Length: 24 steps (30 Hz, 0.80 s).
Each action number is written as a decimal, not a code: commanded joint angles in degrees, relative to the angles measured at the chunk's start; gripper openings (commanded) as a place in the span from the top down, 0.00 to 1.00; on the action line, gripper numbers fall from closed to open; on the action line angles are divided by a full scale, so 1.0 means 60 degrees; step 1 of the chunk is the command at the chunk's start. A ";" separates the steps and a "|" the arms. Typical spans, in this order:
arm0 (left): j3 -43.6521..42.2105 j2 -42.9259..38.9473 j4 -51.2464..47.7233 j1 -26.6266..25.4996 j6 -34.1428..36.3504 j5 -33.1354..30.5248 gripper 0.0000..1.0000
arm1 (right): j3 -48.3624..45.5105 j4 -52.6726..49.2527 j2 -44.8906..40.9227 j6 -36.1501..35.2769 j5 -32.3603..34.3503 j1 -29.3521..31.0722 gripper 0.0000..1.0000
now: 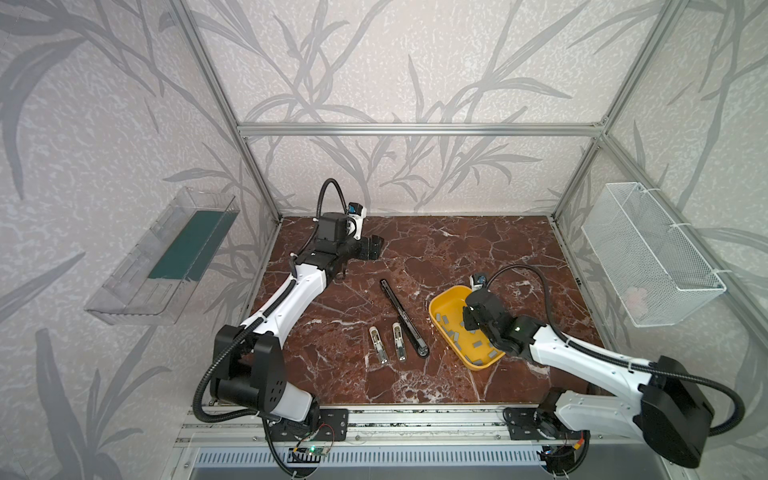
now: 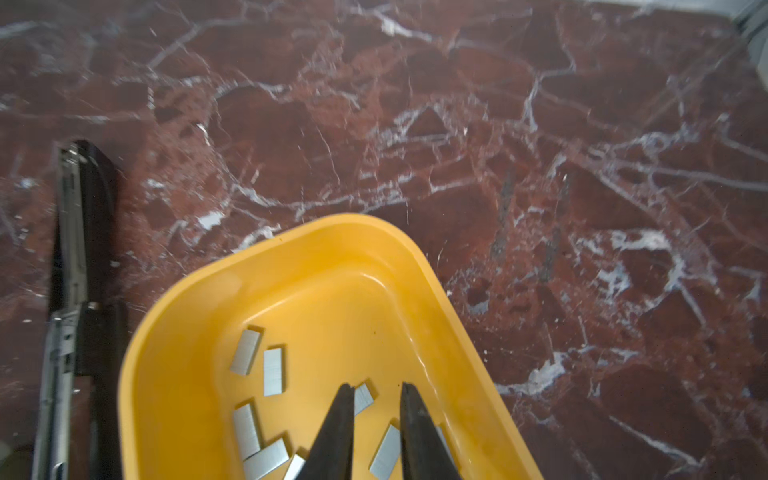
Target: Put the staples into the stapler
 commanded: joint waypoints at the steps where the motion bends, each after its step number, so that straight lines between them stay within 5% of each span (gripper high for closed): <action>1: 0.0392 -0.0311 -0.0173 0.0057 0.0283 -0.0141 0.14 | 0.0384 -0.0646 0.0668 0.0993 -0.0460 -0.0180 0.79; 10: 0.0370 -0.0641 -0.0103 0.0057 0.0186 -0.0143 0.14 | -0.0064 0.0380 0.1761 0.2296 -0.2319 -0.0754 0.75; 24: 0.0331 -0.0916 0.0051 0.0059 -0.0026 0.0071 0.14 | 0.0263 -0.0204 0.2061 0.2416 -0.2456 -0.0831 0.68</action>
